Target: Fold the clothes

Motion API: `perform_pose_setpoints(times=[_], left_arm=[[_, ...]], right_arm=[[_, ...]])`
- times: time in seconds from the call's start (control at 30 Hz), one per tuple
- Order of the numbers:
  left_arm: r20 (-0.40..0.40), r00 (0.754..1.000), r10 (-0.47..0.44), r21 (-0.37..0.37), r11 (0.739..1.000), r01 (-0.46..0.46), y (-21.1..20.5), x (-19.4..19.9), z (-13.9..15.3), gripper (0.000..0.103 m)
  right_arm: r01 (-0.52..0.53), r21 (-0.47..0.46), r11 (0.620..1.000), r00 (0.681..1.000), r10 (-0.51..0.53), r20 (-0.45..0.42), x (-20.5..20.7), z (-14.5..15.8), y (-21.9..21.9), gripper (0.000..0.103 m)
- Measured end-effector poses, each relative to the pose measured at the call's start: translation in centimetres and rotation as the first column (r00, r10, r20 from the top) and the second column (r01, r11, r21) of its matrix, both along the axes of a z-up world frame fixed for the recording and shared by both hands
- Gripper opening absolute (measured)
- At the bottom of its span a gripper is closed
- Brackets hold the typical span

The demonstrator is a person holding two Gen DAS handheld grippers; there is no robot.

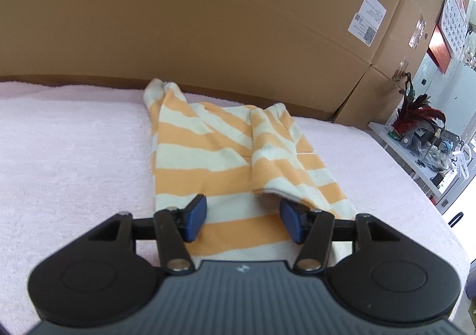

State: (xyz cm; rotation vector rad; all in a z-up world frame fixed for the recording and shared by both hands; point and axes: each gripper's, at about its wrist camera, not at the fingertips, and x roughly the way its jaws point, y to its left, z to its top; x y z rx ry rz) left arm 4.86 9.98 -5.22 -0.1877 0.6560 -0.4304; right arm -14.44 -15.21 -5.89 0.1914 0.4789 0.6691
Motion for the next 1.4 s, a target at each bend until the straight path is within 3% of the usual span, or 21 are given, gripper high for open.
perform_pose_setpoints(times=[0.13,0.23,0.37,0.47,0.7,0.8,0.87,0.9,0.93,1.03,1.2,1.27,1.33,1.4], left_arm=[[0.003,1.000,0.014,0.014,1.000,-0.014,0.8,-0.5,0.2,0.060],[0.001,1.000,0.025,0.018,1.000,-0.025,1.6,-1.5,0.2,0.061],[-0.015,0.999,0.041,-0.031,0.999,-0.042,3.0,-3.2,0.3,0.061],[-0.022,0.999,0.035,-0.092,0.995,-0.037,3.8,-4.9,0.4,0.061],[-0.016,0.999,-0.033,-0.119,0.992,0.031,2.7,-7.2,0.3,0.064],[-0.023,0.999,-0.042,-0.112,0.993,0.039,1.8,-7.0,-0.1,0.064],[-0.015,0.999,-0.050,-0.097,0.994,0.048,1.1,-6.9,-0.1,0.063],[-0.010,0.998,-0.057,-0.086,0.995,0.056,0.7,-6.9,-0.1,0.061],[-0.004,0.998,-0.065,-0.076,0.995,0.064,0.3,-6.8,0.0,0.059],[-0.003,0.997,-0.082,-0.075,0.994,0.082,-0.1,-6.7,0.1,0.045],[-0.002,0.996,-0.090,-0.077,0.993,0.090,-0.3,-6.9,0.2,0.030],[-0.011,0.996,-0.091,-0.075,0.993,0.090,-0.4,-6.9,0.1,0.013],[-0.019,0.995,-0.096,-0.078,0.992,0.095,-0.4,-6.8,0.0,0.003],[-0.019,0.995,-0.098,-0.080,0.992,0.097,-0.4,-6.9,0.0,0.002]], right_arm=[[-0.087,0.031,0.996,0.995,0.089,-0.053,-0.5,0.1,-1.5,0.017],[-0.035,0.061,0.998,0.998,0.038,-0.046,-0.5,0.4,-3.8,0.018],[0.054,0.092,0.994,0.998,-0.051,-0.033,-0.1,0.8,-6.6,0.023],[0.135,0.032,0.990,0.991,-0.135,0.023,0.9,0.6,-6.6,0.029],[0.062,-0.157,0.986,0.991,-0.043,0.124,4.0,-0.4,-3.1,0.037],[0.060,-0.186,0.981,0.994,-0.041,0.101,5.0,-1.2,-2.9,0.037],[0.048,-0.159,0.986,0.997,-0.037,0.075,5.0,-1.4,-3.4,0.027],[0.047,-0.151,0.987,0.997,-0.037,0.072,4.8,-1.3,-3.5,0.012],[0.046,-0.142,0.989,0.997,-0.037,0.070,4.6,-1.1,-3.7,0.005],[0.030,-0.103,0.994,0.998,-0.024,0.060,3.3,-0.4,-4.3,0.005],[-0.016,-0.072,0.997,0.999,0.019,0.036,1.0,0.4,-4.6,0.005],[-0.033,-0.086,0.996,0.999,0.034,0.013,0.7,0.2,-4.5,0.005],[-0.040,-0.108,0.993,0.999,0.040,-0.002,0.3,-0.2,-4.3,0.005],[-0.041,-0.122,0.992,0.999,0.039,-0.020,0.0,-0.6,-4.3,0.005]])
